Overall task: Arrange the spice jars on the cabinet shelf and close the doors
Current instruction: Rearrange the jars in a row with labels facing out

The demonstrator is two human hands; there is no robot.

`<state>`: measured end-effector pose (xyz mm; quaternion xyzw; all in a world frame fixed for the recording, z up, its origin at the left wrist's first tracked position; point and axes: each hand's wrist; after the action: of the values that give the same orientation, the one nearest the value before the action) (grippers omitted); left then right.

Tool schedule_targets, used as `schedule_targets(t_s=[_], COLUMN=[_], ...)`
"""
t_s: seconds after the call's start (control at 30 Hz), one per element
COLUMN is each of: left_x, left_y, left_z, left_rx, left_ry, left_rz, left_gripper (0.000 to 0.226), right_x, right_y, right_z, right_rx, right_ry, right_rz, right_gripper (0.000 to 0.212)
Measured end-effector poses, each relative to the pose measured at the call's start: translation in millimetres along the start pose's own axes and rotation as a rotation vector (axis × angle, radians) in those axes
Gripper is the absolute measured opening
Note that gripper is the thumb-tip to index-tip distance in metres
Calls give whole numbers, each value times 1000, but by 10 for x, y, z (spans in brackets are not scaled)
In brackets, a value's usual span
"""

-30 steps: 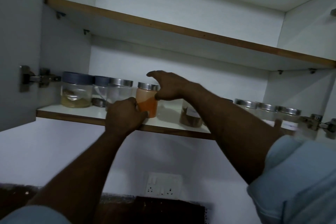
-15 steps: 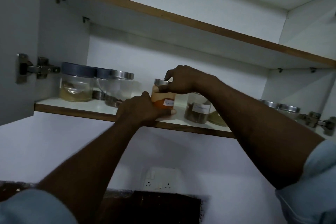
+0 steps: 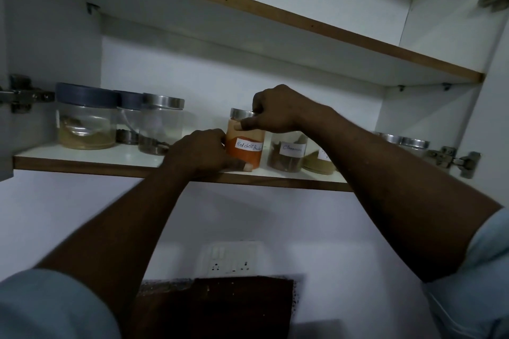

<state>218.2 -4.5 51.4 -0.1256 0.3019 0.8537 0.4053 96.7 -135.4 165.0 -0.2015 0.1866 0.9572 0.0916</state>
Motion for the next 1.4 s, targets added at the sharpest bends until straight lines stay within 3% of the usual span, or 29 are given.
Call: schedule_targets(t_s=[0.2, 0.83, 0.97, 1.07, 1.13, 1.2, 1.3, 1.4], left_x=[-14, 118, 222, 276, 343, 442, 617, 770], left_y=[-24, 33, 111, 188, 243, 272, 164, -139], left_z=[-15, -14, 24, 72, 108, 135, 224, 460], left_rx=[-33, -37, -73, -98, -94, -69, 66, 182], left_ry=[4, 52, 68, 78, 75, 101, 245, 396], left_rz=[-36, 9, 25, 71, 113, 140, 155, 271], left_gripper=[84, 97, 83, 79, 89, 97, 67, 39], right_x=[8, 126, 215, 236, 256, 302, 412, 539], right_y=[1, -72, -67, -63, -56, -73, -175, -401], right_z=[-42, -168, -236, -243, -225, -219, -263, -277], right_rx=[-2, 43, 46, 170, 89, -94, -353, -575], right_ry=[38, 143, 221, 236, 279, 420, 661, 756], right_rz=[-33, -56, -35, 2, -16, -36, -6, 83], right_gripper=[68, 69, 65, 78, 101, 107, 86, 63])
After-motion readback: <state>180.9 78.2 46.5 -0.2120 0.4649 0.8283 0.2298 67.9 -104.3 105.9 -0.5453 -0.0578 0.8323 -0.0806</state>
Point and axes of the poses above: each hand's wrist, its own x-axis away from the middle knuckle, its own z-axis out of the back of the hand, y = z × x, and after that the axes turned 2 degrees about x, right-handed
